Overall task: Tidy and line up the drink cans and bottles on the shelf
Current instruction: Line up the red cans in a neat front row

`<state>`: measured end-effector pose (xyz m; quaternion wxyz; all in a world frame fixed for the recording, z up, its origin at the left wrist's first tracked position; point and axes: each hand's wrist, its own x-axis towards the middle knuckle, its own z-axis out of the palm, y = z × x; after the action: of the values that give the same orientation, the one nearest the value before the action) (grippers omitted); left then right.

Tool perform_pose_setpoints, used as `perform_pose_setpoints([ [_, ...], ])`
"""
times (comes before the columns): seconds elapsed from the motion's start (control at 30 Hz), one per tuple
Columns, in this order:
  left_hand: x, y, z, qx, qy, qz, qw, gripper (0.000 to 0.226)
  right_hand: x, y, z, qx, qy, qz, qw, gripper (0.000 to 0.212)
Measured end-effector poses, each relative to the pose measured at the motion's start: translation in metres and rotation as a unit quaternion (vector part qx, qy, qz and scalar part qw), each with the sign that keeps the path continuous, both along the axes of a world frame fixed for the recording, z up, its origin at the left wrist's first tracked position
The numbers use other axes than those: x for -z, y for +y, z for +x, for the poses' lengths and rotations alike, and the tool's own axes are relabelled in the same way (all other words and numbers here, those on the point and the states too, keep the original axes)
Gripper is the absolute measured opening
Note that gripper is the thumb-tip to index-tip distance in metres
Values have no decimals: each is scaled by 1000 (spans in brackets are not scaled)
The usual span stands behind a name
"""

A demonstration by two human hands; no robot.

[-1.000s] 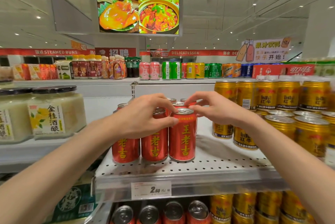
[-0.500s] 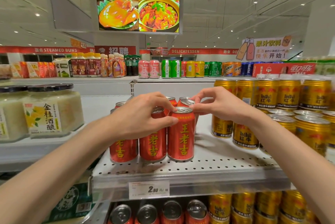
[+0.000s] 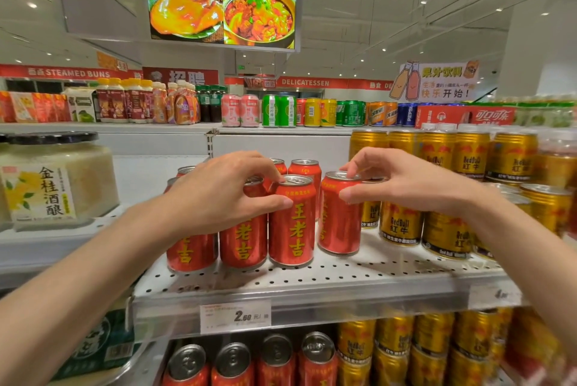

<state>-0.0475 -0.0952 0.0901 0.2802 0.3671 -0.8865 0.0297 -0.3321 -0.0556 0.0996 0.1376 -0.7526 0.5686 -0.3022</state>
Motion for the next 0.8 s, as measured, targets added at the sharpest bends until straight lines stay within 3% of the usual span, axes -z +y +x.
perform_pose_setpoints([
  [0.07,1,0,0,-9,-2,-4,1000,62,6,-1,11,46,45,-46,997,49],
  [0.13,2,1,0,-15,-2,-9,1000,64,10,-4,14,47,39,-73,995,40],
  [0.3,3,1,0,-24,-7,-21,999,65,6,0,-1,-54,-56,16,997,39],
  [0.5,6,0,-1,-23,-13,-31,999,62,12,4,16,-4,33,-35,999,51],
  [0.8,7,1,1,-17,-9,-42,999,59,21,5,13,-39,3,-46,998,44],
])
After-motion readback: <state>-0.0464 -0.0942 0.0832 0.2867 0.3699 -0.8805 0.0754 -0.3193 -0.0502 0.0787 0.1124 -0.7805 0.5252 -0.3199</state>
